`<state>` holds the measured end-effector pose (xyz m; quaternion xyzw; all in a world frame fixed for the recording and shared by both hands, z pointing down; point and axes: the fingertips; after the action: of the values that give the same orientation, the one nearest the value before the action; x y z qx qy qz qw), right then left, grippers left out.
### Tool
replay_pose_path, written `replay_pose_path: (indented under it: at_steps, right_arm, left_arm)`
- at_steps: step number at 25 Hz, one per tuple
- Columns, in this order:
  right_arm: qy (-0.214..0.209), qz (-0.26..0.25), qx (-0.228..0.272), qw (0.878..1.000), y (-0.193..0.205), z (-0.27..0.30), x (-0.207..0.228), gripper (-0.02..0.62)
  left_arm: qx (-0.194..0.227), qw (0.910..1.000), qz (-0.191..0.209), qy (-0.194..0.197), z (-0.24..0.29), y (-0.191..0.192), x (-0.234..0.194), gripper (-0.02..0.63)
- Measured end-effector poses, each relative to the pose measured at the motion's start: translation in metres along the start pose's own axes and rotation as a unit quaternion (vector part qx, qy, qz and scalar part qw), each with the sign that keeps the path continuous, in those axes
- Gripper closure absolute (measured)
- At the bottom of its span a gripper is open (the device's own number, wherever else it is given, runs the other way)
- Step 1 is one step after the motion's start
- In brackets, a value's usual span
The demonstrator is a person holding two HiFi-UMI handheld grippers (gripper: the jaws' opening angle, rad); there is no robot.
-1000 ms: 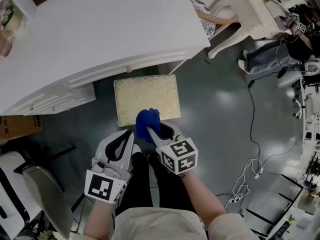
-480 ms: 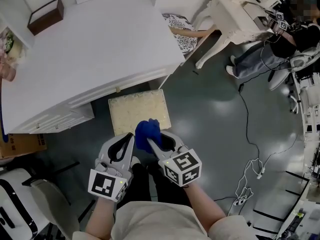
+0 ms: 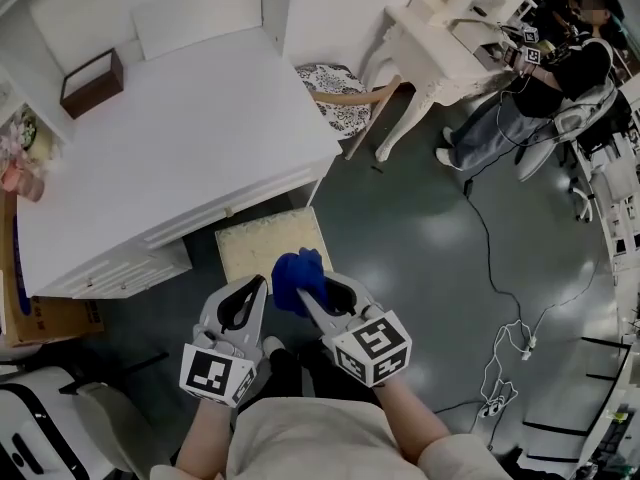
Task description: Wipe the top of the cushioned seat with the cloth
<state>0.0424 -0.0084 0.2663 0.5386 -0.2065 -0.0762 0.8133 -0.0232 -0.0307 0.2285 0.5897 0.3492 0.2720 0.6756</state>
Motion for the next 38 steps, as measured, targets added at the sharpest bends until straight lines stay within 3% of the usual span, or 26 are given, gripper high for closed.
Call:
replay_pose_path:
  at_steps: [8,17,38]
  right_arm:
    - [0.001,-0.002,0.057,0.998,-0.042,-0.033,-0.01,0.488]
    - [0.009,-0.004,0.079,0.997,-0.046,-0.049,-0.017,0.486]
    - [0.021,-0.009,0.102,0.994,-0.057,-0.062,-0.018,0.485]
  left_arm:
    - [0.017,0.9996,0.02,0.013,-0.003,-0.037,0.014,0.606]
    - [0.015,0.9992,0.027,0.027,-0.011,-0.041,0.032,0.606]
    - [0.018,0.9993,0.031,0.011,-0.027,-0.044,0.031,0.606]
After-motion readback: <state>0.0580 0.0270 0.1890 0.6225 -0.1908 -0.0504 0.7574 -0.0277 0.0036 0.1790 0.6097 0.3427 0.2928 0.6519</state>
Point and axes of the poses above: the fingertips, and each gripper's own axes: z forward along the fingers, x to its right, y out of its underside, and after that the axes turned 7 degrees about x, right-handed
